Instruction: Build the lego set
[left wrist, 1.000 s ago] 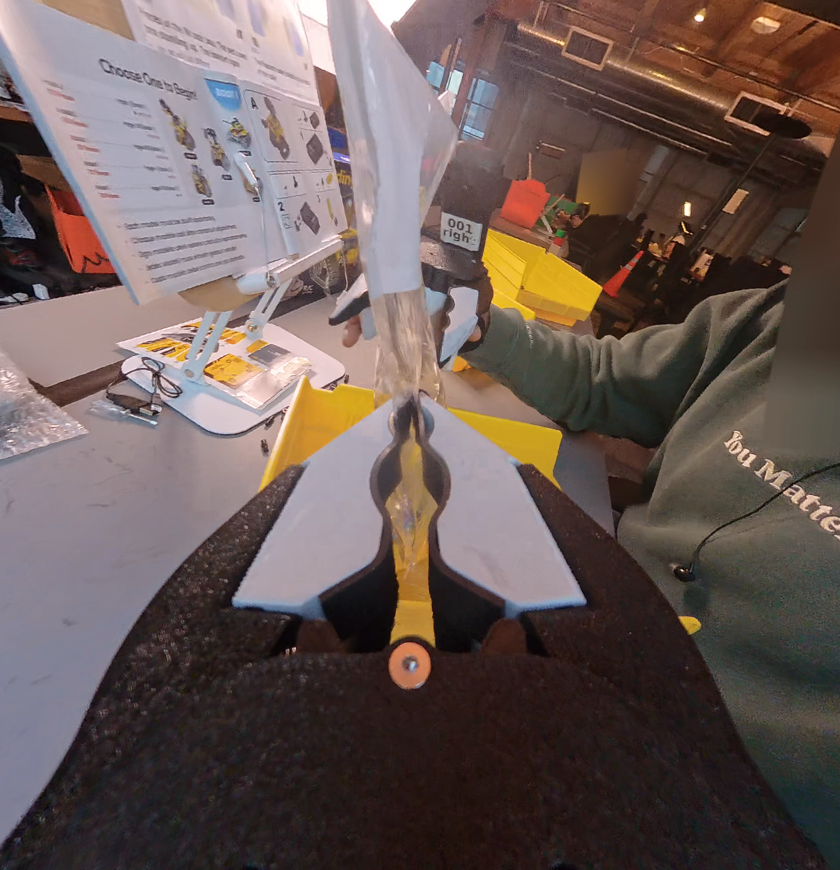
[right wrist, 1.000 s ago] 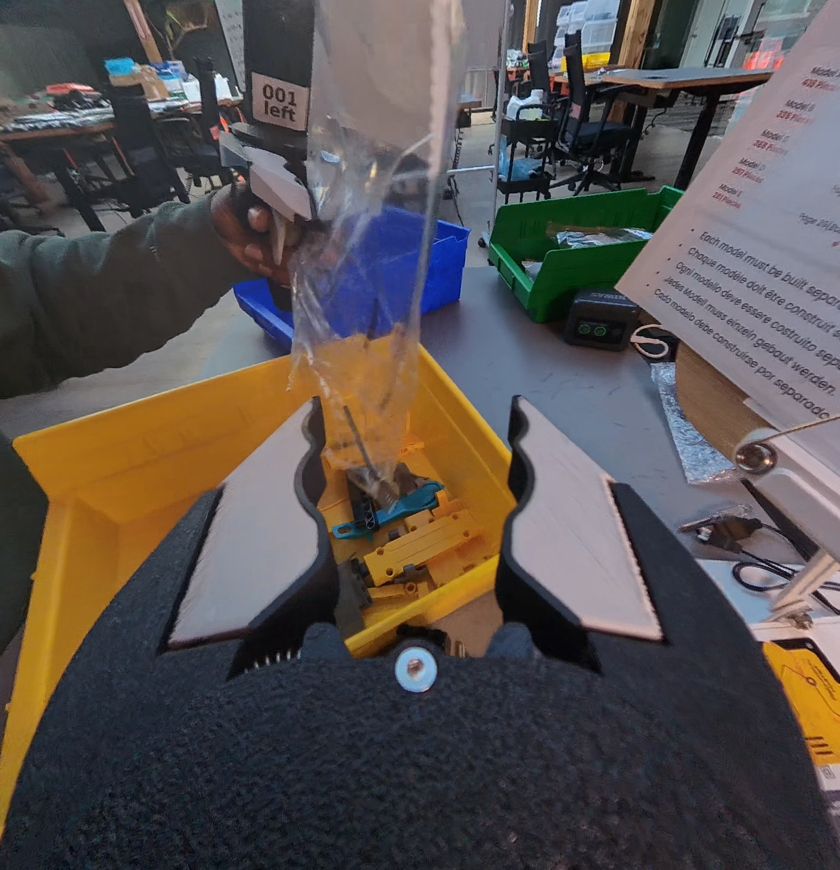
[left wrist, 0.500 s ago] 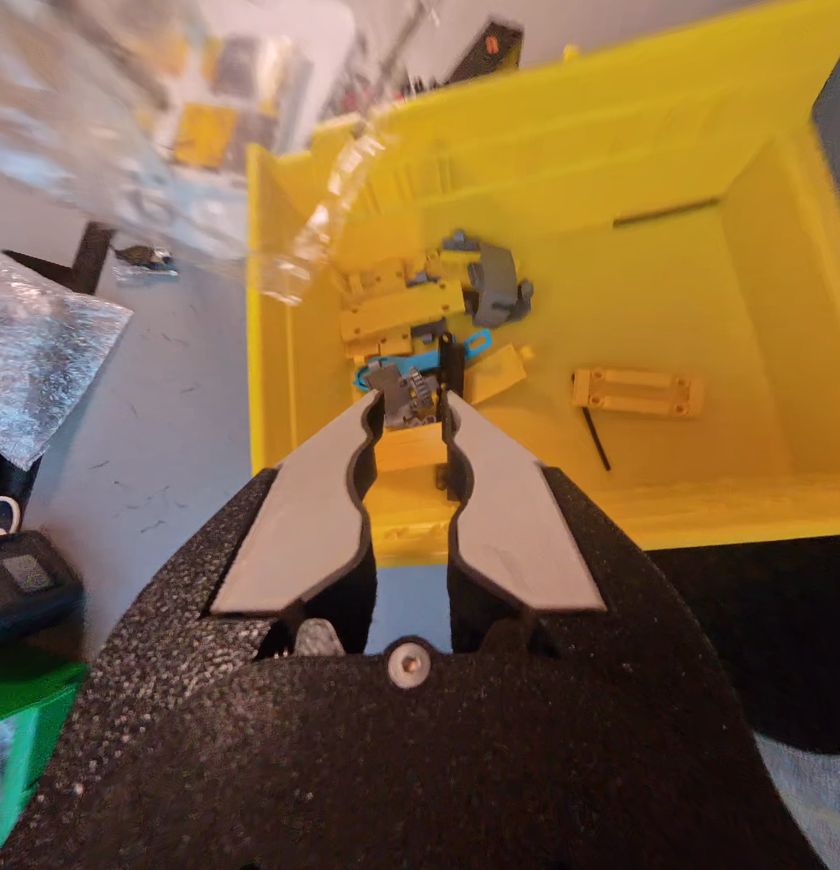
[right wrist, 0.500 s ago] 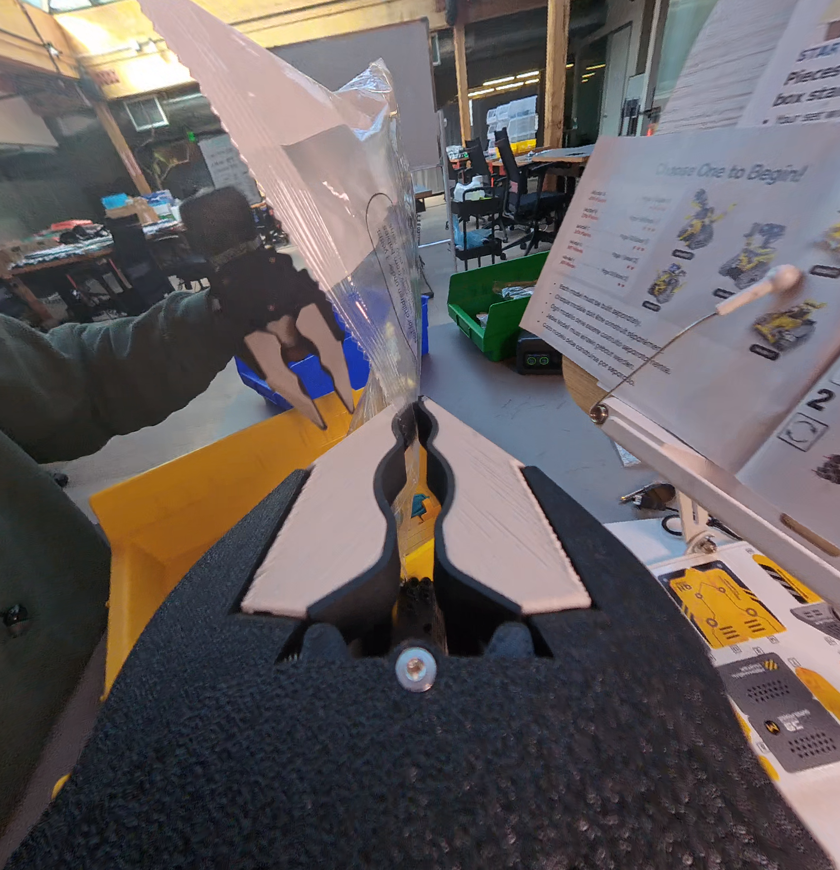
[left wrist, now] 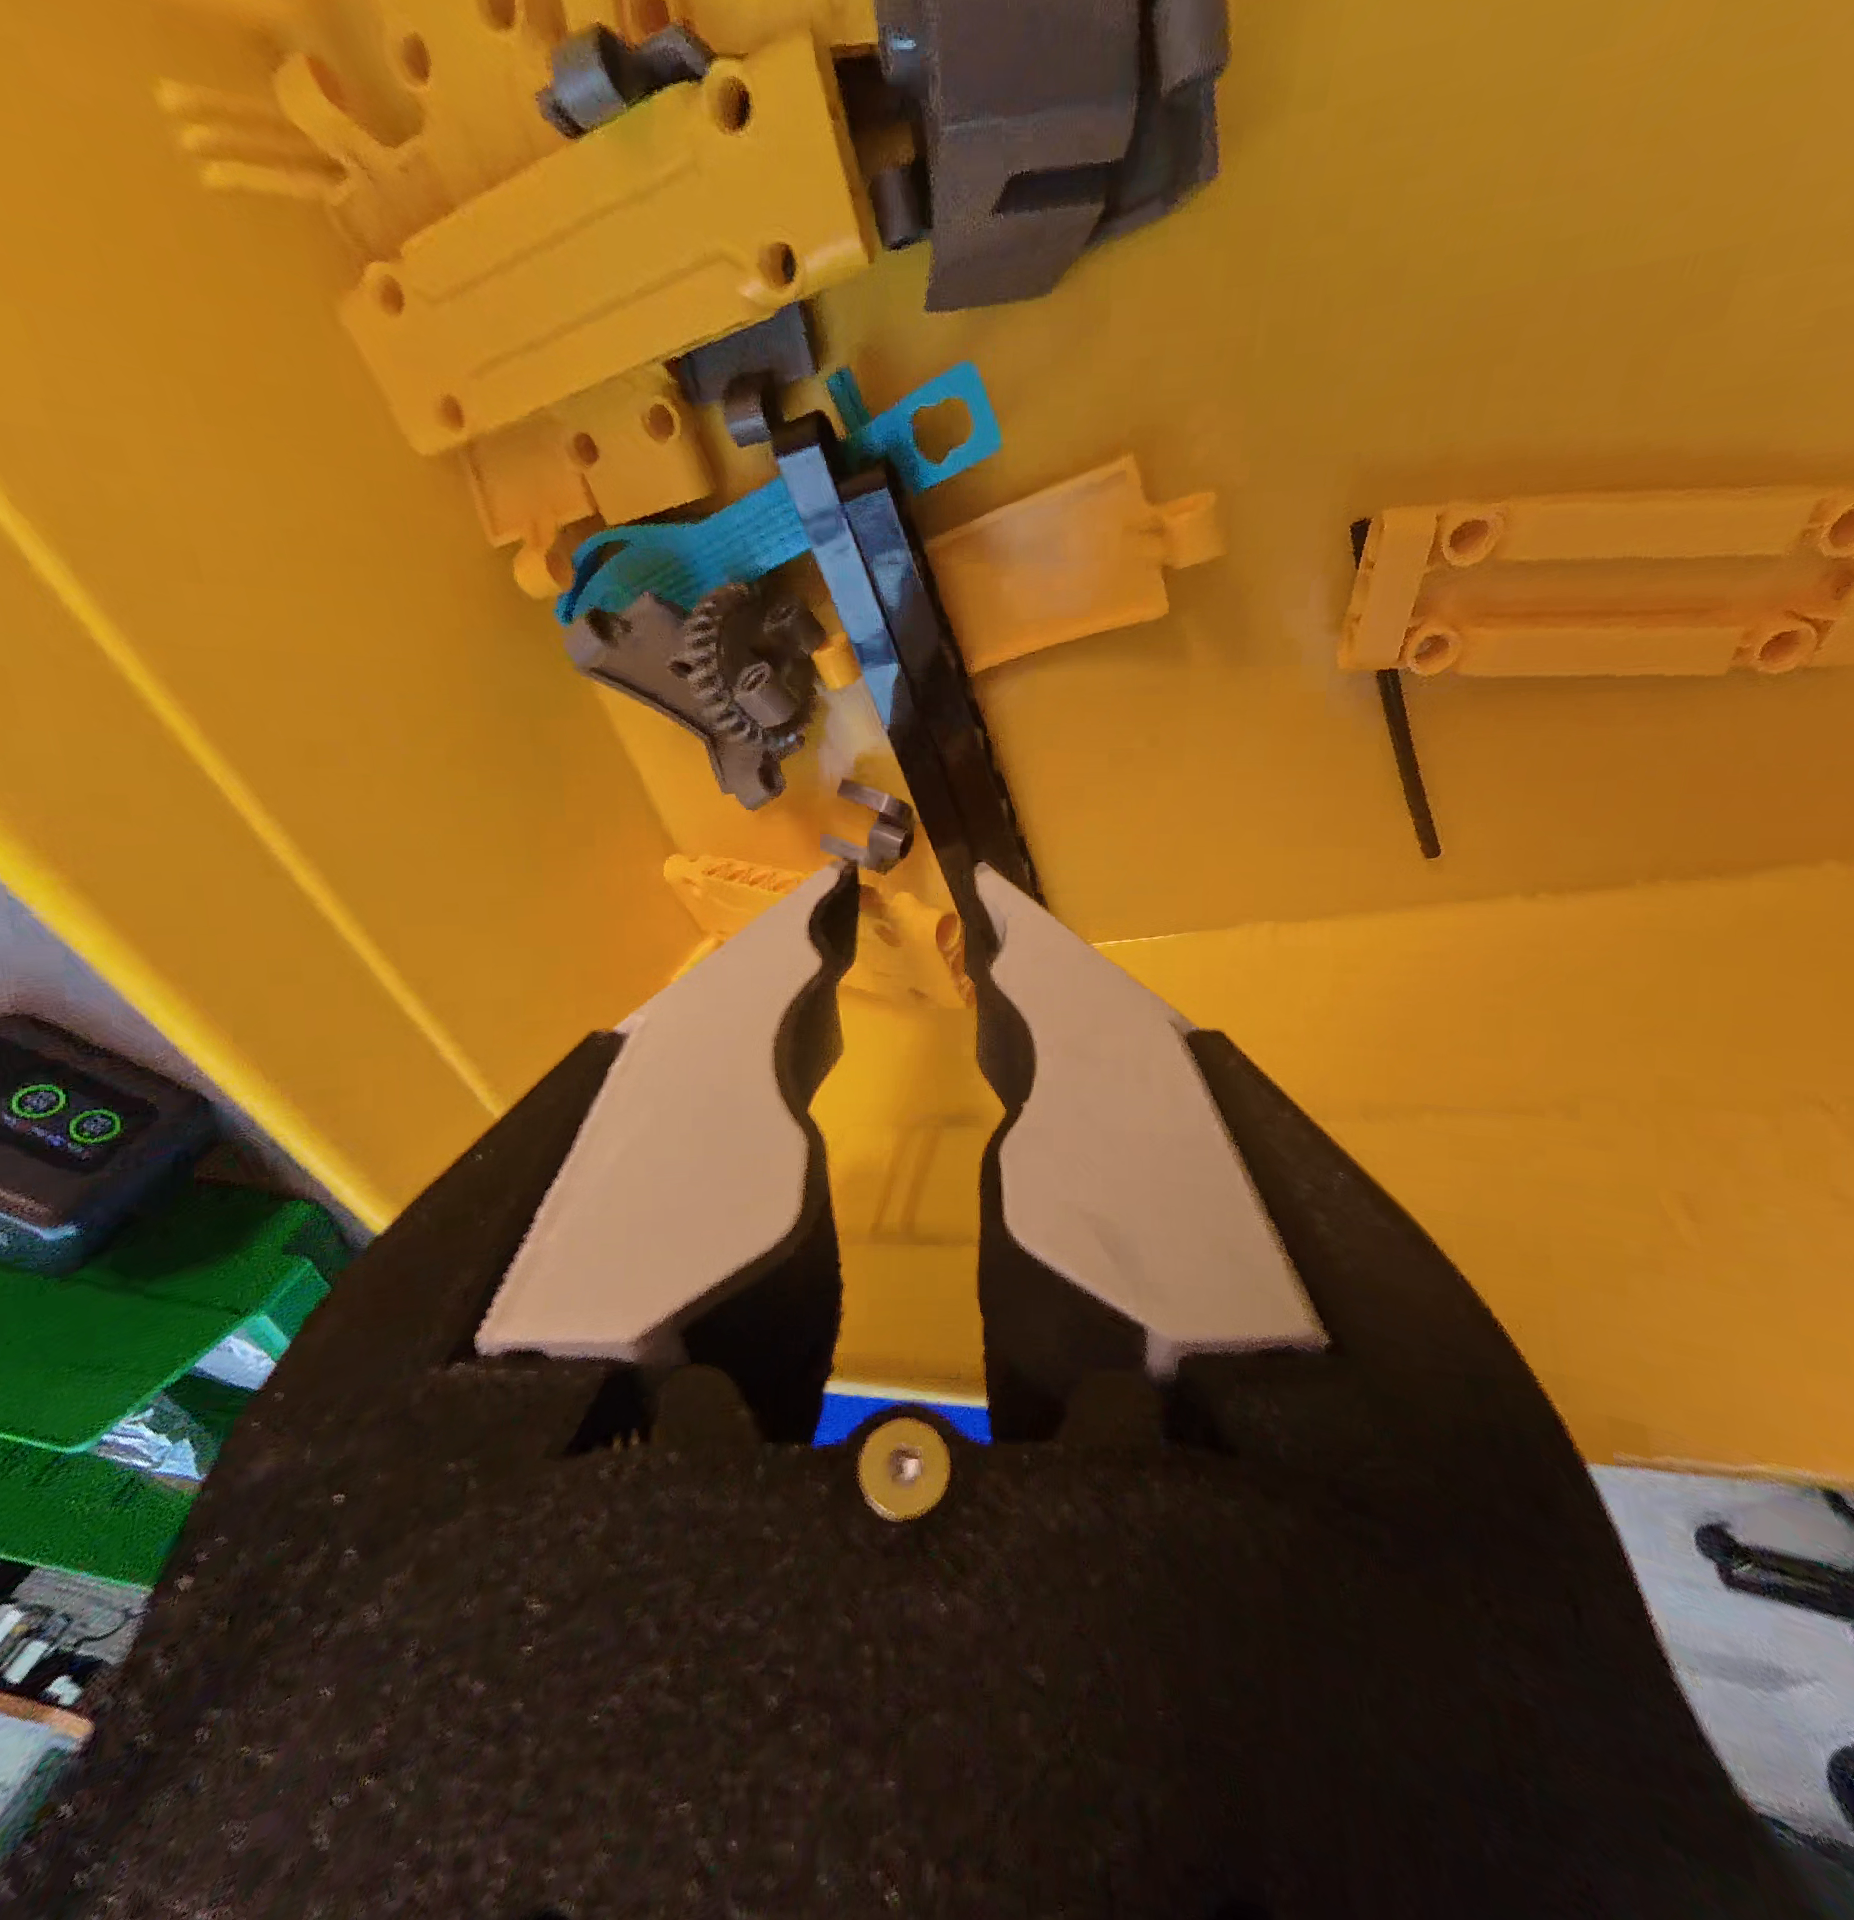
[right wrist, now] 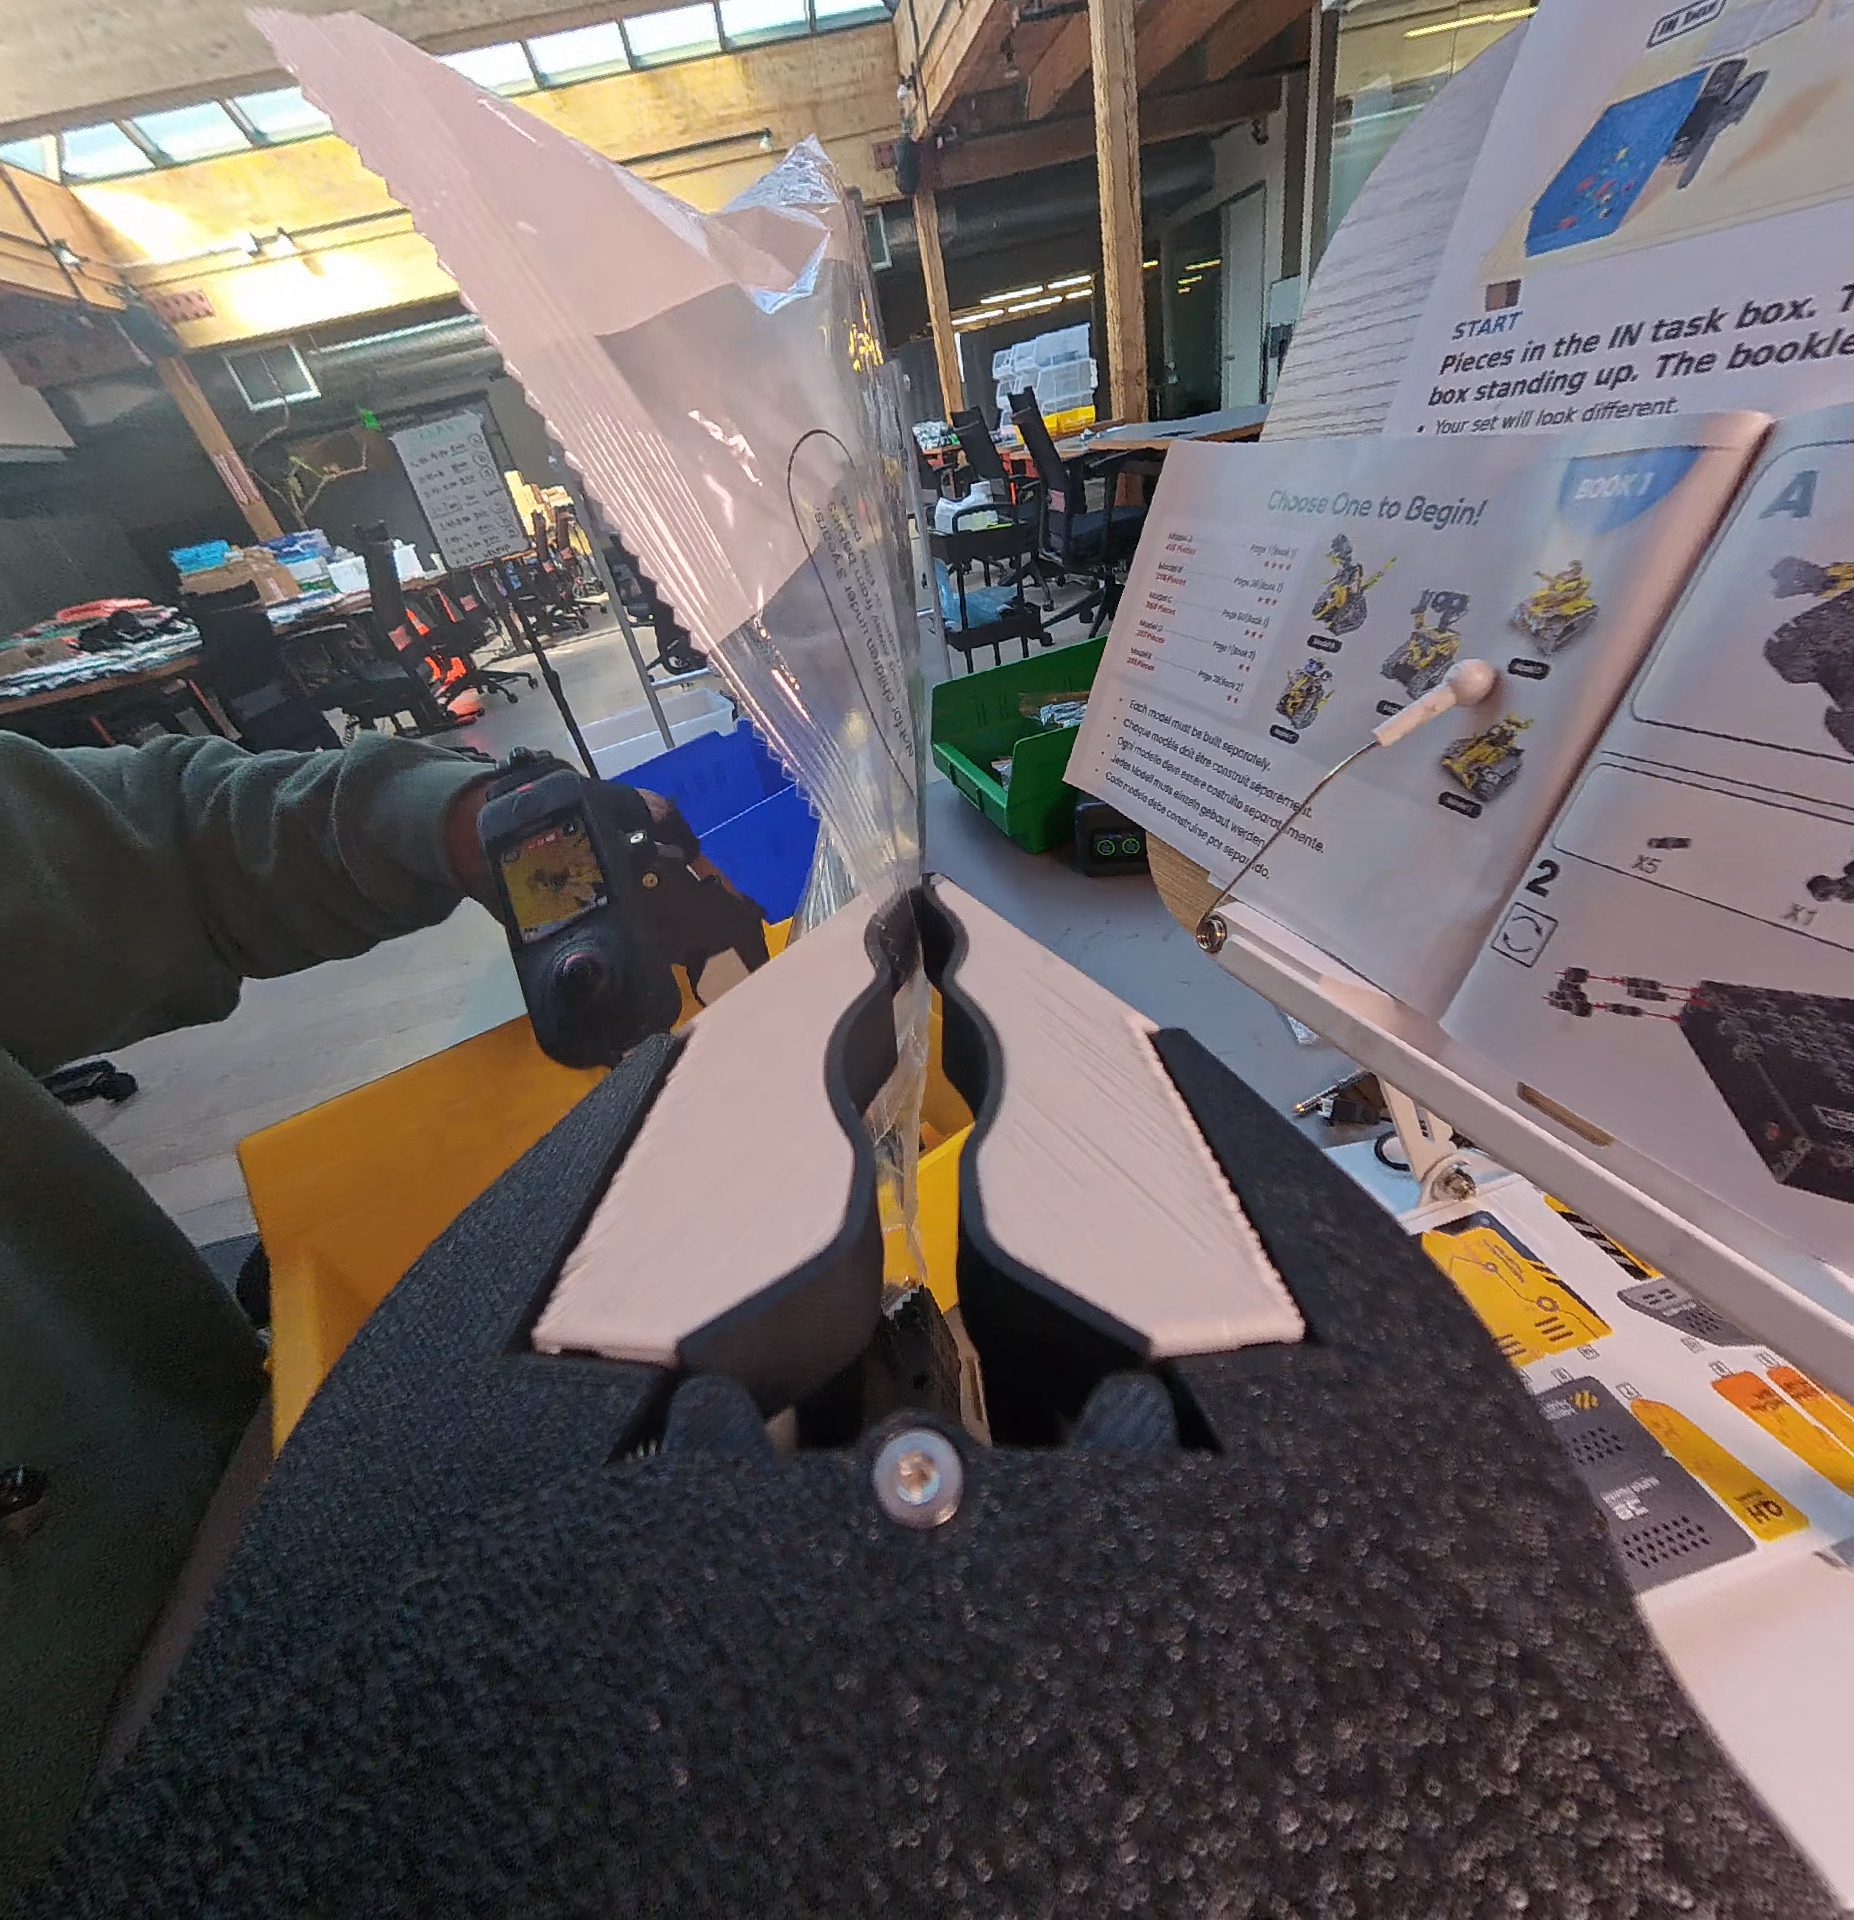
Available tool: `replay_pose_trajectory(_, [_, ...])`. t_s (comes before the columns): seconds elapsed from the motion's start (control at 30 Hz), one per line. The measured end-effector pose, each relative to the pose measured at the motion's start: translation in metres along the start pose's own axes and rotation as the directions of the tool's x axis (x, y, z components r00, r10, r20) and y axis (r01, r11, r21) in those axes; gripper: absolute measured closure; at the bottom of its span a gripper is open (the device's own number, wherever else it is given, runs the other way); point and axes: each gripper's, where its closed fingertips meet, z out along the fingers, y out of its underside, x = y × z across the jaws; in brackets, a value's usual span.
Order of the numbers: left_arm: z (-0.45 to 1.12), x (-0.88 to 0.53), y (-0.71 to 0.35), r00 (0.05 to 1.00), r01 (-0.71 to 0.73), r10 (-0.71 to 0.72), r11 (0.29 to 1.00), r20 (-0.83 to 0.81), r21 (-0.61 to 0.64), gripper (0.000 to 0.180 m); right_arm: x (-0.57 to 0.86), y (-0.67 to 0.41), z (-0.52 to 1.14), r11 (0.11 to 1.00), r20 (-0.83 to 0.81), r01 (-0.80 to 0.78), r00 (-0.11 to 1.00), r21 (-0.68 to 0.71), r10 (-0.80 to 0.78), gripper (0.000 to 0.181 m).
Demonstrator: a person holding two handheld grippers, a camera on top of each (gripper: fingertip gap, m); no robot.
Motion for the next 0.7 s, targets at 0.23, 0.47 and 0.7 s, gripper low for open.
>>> replay_pose_trajectory(0.23, [-0.030, -0.028, 0.012, 0.990, 0.086, -0.090, 0.995, 0.104, 0.047, 0.174, 0.000, 0.000, -0.001, 1.000, 0.009, -0.006, 1.000, 0.002, 0.006, 0.181])
replay_pose_trajectory(0.47, [-0.033, -0.044, 0.019, 0.981, 0.118, -0.126, 0.991, 0.146, 0.057, 0.167, -0.003, -0.003, -0.005, 1.000, 0.011, -0.001, 1.000, 0.011, 0.001, 0.181])
replay_pose_trajectory(0.7, [-0.061, -0.063, 0.017, 0.945, 0.197, -0.255, 0.944, 0.205, 0.263, 0.160, -0.003, 0.002, -0.005, 1.000, 0.028, -0.020, 0.999, -0.006, 0.020, 0.181])
